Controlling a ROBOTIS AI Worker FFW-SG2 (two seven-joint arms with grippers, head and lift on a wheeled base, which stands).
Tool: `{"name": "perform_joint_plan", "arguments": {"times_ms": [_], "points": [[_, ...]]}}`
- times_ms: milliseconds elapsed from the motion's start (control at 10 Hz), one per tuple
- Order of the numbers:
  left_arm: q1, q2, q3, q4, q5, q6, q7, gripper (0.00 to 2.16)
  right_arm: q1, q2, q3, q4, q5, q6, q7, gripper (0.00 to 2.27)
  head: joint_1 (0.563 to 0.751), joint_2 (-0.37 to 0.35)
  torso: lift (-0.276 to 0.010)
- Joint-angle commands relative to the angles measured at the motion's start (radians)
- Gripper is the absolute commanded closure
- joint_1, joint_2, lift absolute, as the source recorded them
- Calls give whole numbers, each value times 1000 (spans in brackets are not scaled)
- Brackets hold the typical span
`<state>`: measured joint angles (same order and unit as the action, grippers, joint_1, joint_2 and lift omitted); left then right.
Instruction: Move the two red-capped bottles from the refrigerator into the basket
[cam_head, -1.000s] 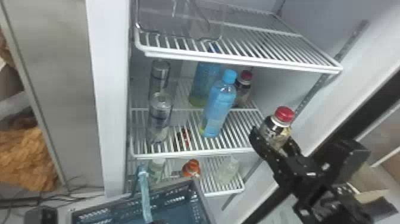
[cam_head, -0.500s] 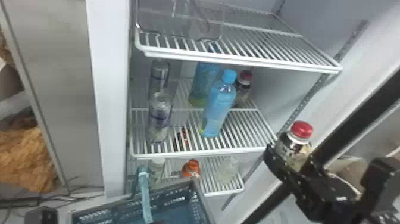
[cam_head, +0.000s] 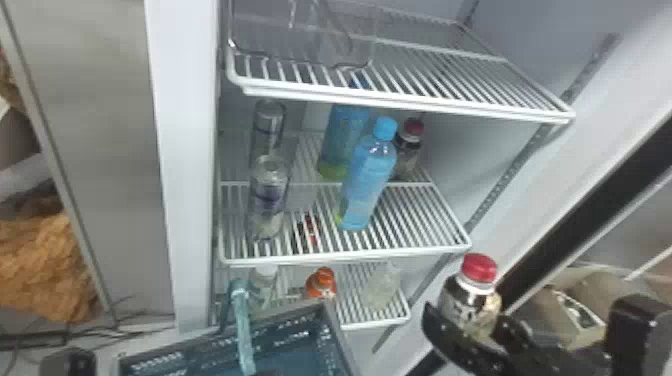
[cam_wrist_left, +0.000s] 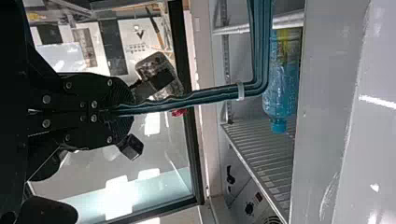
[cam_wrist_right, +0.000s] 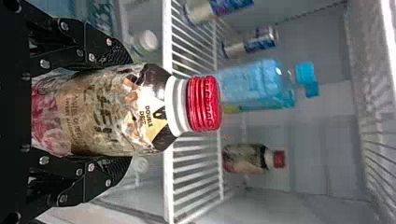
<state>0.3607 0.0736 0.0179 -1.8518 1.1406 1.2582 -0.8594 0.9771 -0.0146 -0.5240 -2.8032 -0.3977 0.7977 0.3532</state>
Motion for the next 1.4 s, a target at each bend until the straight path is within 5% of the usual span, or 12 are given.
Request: {"name": "perform_joint_plan", "arguments": {"times_ms": [0, 300, 900, 1000, 1300], "points": [[0, 0, -2, 0, 0, 1, 0, 1181, -18, 2, -24, -8, -19, 105, 49, 1282, 695, -350, 0], [-2, -2, -2, 0, -2, 1, 2, 1181, -84, -2, -26, 29, -65, 255, 171, 1282, 695, -350, 0], [-15, -2, -8, 7, -4, -2, 3, 1181, -135, -61, 117, 95, -220, 375, 219, 1282, 695, -350, 0], [-20, 0, -12, 7, 0, -2, 3, 1181, -148, -67, 141, 119, -209, 375, 222, 1122, 695, -350, 0], [-15, 0, -12, 7, 4, -4, 3, 1181, -167, -73, 177, 195, -266, 317, 230, 174, 695, -350, 0]]}}
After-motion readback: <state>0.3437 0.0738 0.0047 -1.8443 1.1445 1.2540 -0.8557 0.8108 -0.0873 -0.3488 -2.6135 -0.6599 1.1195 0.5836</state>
